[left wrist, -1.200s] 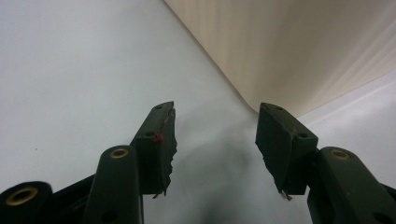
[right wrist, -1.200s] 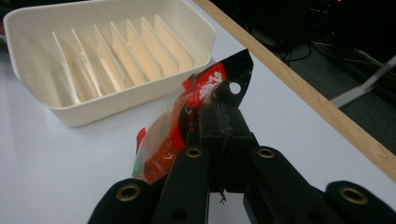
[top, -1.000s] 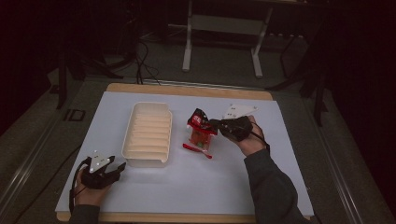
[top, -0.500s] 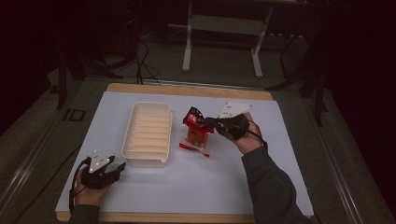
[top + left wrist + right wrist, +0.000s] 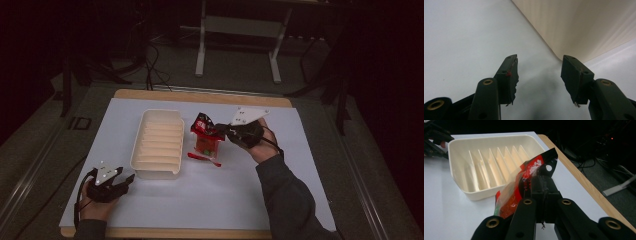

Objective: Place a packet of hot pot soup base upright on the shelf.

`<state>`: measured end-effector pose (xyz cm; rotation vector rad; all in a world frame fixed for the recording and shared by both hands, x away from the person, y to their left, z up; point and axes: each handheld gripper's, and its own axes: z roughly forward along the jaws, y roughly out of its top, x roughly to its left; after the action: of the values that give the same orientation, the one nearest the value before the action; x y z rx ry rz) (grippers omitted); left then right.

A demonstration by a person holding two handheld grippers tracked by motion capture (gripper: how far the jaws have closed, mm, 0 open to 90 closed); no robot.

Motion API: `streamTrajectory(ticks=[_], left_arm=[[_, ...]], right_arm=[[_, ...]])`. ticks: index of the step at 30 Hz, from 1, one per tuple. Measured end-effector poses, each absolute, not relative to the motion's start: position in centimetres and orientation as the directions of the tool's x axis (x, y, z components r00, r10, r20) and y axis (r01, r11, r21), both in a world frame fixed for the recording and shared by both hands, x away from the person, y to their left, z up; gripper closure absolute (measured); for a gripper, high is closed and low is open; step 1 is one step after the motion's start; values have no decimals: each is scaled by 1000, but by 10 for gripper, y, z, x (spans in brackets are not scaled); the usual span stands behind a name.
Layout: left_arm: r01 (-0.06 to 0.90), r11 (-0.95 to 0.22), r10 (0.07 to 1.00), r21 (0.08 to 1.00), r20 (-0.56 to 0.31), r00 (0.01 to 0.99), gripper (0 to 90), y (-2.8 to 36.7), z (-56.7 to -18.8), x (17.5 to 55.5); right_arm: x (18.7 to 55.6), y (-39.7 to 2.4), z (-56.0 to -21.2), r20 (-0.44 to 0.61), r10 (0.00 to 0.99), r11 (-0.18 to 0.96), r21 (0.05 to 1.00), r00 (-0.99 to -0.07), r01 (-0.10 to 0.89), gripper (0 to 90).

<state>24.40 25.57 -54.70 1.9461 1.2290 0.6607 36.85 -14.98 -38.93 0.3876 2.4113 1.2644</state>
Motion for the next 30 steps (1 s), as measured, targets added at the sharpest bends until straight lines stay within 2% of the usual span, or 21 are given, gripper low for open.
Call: streamTrajectory(ticks=[30], left_arm=[[536,-267,912,801,31,409,476,257,-547,244]], right_arm=[[363,-112,-381,-233,336,560,828,-913,-5,897]])
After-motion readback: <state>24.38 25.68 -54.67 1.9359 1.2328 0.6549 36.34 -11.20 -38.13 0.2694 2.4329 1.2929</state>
